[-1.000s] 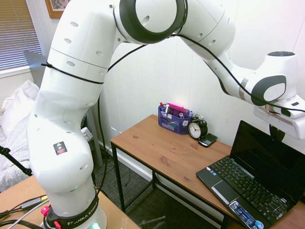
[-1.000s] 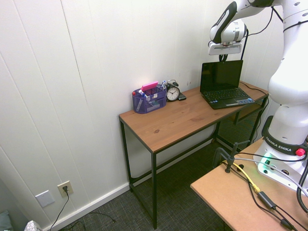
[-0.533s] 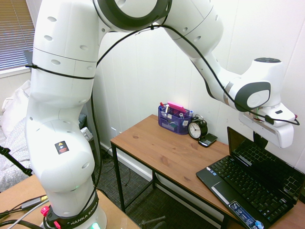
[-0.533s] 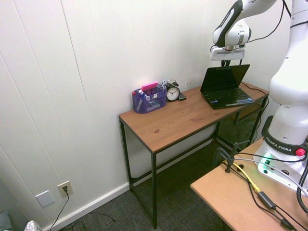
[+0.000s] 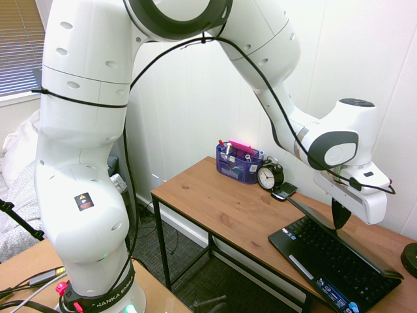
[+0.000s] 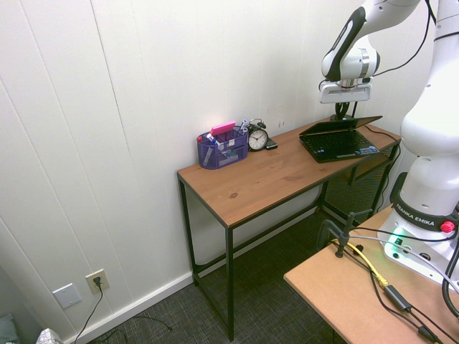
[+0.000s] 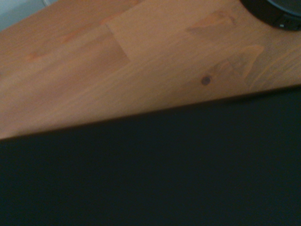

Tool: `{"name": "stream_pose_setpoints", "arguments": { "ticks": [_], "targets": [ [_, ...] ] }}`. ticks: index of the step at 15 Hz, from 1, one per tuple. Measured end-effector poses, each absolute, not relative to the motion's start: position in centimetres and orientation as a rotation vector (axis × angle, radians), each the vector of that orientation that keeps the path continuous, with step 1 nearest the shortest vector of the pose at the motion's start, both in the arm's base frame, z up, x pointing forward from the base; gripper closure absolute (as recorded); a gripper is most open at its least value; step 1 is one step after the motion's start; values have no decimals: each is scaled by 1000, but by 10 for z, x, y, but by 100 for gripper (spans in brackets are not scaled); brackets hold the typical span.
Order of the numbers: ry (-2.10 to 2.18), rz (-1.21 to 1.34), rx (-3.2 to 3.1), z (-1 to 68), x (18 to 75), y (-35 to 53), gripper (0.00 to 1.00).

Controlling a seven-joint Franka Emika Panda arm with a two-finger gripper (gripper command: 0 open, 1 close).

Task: Close the laptop lid

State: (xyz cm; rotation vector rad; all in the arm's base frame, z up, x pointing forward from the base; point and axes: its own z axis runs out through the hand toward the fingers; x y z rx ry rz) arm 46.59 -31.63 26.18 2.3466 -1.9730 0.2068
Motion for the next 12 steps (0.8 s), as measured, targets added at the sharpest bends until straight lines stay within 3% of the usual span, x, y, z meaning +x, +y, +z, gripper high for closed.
{"name": "stream_pose_setpoints", "arguments": {
  "ticks": [12],
  "targets": [
    [-1936, 47, 2308, 201, 442, -323, 100]
  ]
}}
